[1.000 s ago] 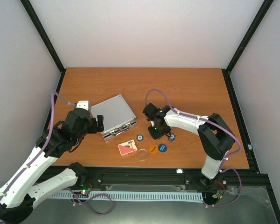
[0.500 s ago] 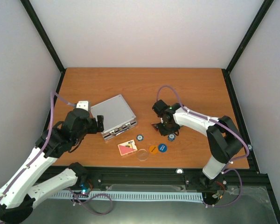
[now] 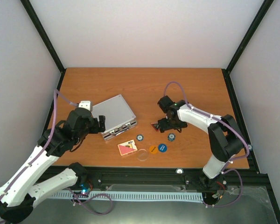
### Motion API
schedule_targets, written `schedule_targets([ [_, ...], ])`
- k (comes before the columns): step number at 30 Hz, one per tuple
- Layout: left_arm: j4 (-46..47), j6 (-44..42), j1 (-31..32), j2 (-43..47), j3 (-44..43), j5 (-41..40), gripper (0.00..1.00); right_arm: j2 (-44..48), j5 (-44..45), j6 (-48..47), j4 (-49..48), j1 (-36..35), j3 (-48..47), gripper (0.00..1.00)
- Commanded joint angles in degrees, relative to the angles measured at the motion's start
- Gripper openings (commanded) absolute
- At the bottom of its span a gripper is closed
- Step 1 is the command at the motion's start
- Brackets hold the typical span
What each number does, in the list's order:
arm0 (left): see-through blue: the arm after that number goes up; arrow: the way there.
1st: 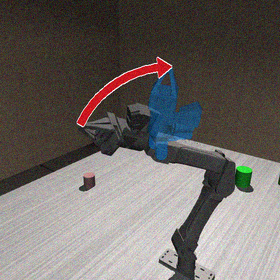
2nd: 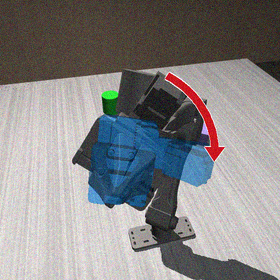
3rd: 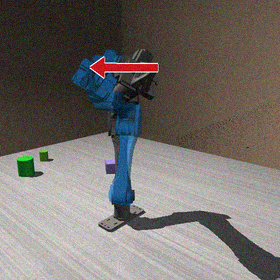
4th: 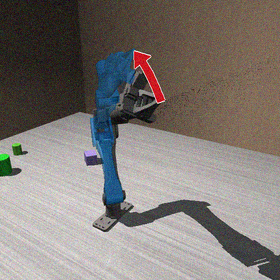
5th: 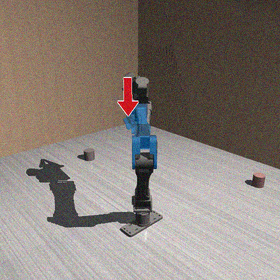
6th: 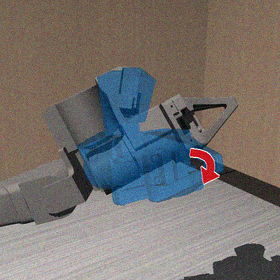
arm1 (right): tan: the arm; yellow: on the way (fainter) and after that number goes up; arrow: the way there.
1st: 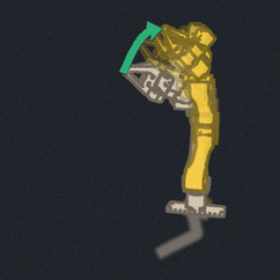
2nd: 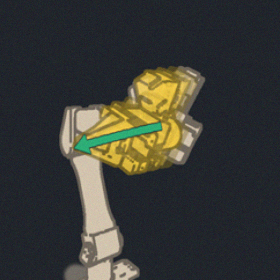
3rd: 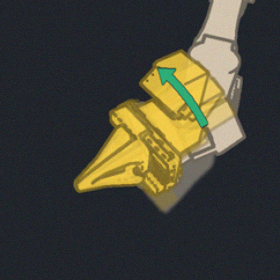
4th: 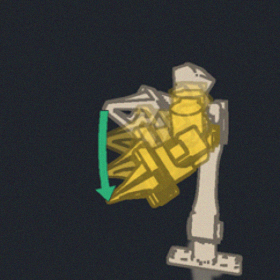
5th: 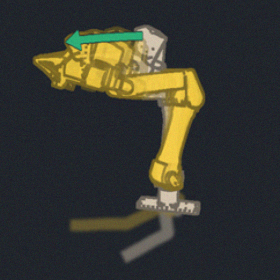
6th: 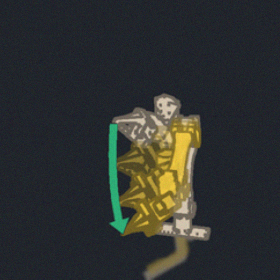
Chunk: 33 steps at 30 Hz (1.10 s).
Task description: Pack up texas hold em set
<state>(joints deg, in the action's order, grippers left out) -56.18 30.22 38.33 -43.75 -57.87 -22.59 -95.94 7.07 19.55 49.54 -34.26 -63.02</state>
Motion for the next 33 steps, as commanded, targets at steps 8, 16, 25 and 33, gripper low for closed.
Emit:
schedule_targets([
  [8, 2.06, -1.94, -0.01, -1.56, -1.77, 5.33, 1.0, -6.23, 3.6, 2.43, -0.93, 8.47, -10.07, 1.0],
  [16, 1.39, -1.78, -0.01, -1.2, -1.42, 6.07, 1.0, -12.93, 6.07, 1.62, -1.2, 10.34, -14.49, 1.0],
  [25, 0.37, -1.74, -0.01, -0.65, -1.65, 5.39, 1.0, -11.09, 7.37, 2.8, -3.13, 13.01, -8.24, 1.0],
  [33, 0.92, -1.74, -0.01, -1.38, -1.55, 5.94, 1.0, -12.89, 2.71, 2.25, -6.86, 14.29, -4.89, 1.0],
])
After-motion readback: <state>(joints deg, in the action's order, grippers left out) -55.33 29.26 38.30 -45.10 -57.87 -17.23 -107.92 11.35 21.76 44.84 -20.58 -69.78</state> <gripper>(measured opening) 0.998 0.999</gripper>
